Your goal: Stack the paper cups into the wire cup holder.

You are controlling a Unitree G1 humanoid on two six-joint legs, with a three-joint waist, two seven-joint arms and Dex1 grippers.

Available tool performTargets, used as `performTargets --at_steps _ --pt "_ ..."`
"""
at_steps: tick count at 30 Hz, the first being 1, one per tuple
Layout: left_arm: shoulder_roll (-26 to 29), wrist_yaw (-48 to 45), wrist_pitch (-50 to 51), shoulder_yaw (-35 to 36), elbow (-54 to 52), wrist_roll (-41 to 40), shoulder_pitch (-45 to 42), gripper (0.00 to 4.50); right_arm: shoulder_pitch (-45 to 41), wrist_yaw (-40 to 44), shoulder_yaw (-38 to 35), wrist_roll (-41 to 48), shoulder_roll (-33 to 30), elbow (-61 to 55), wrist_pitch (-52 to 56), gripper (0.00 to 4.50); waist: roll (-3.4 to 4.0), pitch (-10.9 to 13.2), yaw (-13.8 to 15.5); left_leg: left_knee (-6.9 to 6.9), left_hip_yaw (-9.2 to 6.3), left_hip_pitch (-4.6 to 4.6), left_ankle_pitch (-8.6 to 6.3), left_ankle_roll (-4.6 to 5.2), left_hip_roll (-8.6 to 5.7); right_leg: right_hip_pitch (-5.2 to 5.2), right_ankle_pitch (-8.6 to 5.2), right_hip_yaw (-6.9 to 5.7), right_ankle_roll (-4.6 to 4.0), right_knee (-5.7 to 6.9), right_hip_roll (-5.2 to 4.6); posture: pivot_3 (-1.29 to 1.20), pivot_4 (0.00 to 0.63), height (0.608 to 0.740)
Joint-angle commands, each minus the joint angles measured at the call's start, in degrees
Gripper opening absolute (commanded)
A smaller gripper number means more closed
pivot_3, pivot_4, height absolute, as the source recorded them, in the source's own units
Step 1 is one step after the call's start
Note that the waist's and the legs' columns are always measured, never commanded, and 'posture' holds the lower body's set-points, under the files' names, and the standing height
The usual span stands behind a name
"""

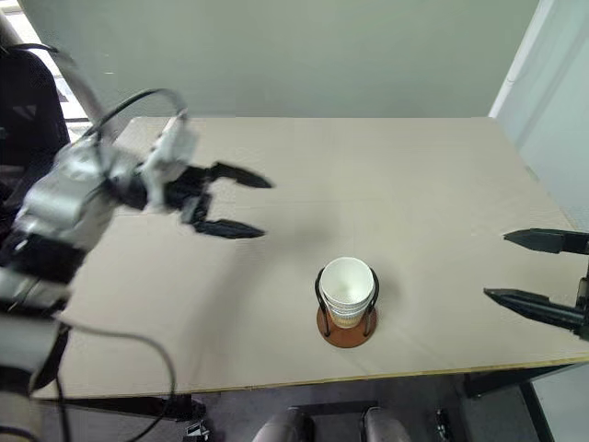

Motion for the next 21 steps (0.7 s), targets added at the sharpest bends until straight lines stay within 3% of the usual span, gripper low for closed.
performTargets --at_steps 1,6,9,21 --pt "4.29 7.54 5.64 12.31 -8.59 -1.46 9.02 4.48 -2.9 2.75 6.12 -6.57 -2.38 6.18 -5.37 4.5 -0.05 0.02 0.47 0.01 -0.03 0.0 0.02 -0.04 0.03 0.01 -0.01 0.0 -0.02 -0.01 0.0 0.0 0.15 0.74" --pt "5.79 15.41 11.13 28.02 -19.2 -2.25 28.03 4.48 -9.76 6.05 12.42 -9.91 -3.38 13.55 -8.75 4.5 -0.03 0.02 1.45 0.02 0.01 0.03 -0.19 0.46 0.0 -0.04 -0.11 -0.02 -0.12 0.0 -0.05 0.0 0.15 0.74" --pt "4.95 18.31 13.97 34.67 -22.85 -2.41 34.45 4.48 -12.75 7.44 14.67 -11.19 -3.26 16.14 -9.42 4.5 -0.17 0.06 1.47 0.02 0.01 0.06 -0.18 0.45 -0.02 -0.05 -0.41 -0.01 -0.8 0.14 -0.05 0.0 0.15 0.74" --pt "2.65 21.02 19.71 43.5 -29.65 -2.23 41.37 4.48 -20.09 10.74 18.95 -10.77 -1.66 18.79 -8.41 4.5 -0.31 0.14 0.45 -0.06 -0.01 0.7 -0.05 0.19 -0.01 0.09 -0.08 0.02 -1.75 0.89 0.07 0.0 0.15 0.74"
